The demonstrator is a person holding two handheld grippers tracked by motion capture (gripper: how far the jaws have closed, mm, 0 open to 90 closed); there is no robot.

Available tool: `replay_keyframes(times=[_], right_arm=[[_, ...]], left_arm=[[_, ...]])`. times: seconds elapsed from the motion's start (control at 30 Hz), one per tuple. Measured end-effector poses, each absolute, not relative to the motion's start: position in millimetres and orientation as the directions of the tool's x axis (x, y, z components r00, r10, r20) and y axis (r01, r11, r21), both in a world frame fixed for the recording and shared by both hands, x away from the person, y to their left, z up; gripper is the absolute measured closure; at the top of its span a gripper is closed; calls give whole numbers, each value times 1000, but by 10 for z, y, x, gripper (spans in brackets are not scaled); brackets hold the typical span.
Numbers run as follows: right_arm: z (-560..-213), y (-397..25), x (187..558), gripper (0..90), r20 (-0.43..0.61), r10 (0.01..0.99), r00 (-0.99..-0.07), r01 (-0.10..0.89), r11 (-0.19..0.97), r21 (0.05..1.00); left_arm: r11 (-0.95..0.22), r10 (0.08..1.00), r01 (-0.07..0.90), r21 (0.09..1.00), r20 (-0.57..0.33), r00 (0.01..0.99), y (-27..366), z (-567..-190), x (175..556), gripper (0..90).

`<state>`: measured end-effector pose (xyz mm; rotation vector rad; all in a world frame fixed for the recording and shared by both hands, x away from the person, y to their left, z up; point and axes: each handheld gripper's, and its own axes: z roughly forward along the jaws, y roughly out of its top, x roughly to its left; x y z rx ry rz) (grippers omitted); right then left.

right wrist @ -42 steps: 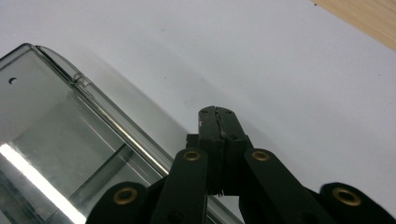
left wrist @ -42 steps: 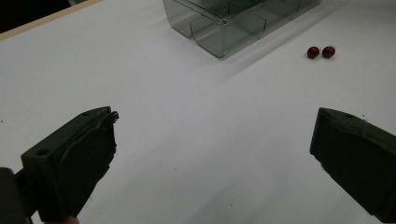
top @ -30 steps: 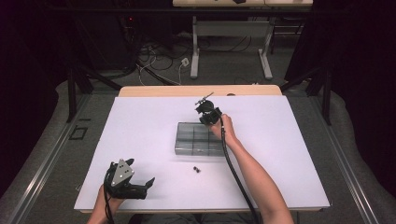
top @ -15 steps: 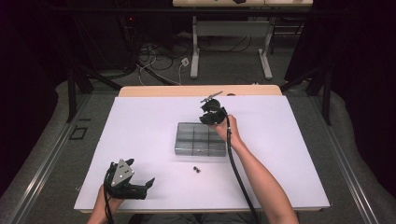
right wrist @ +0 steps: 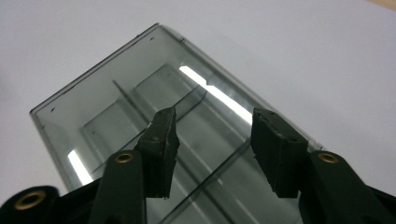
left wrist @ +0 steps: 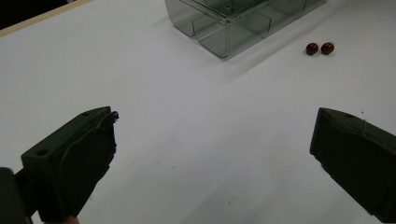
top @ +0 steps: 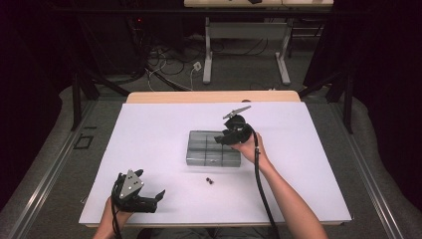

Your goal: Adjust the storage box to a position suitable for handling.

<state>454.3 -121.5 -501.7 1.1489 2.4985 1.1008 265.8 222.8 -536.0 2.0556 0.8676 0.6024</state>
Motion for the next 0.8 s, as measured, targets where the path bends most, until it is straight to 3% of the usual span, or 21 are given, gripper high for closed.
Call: replay_keyframes(times=[0.4, 0.8], right_arm=[[-5035, -1488, 4169, 248, 123, 680, -723, 536, 439, 721], [-5066, -1565, 3856, 149, 106, 646, -756, 507, 477, 718]], left_arm=[[-447, 746, 364, 817, 117, 655, 2230, -5357, 2658, 2], [-444, 748, 361, 820, 118, 653, 2233, -5356, 2660, 2]])
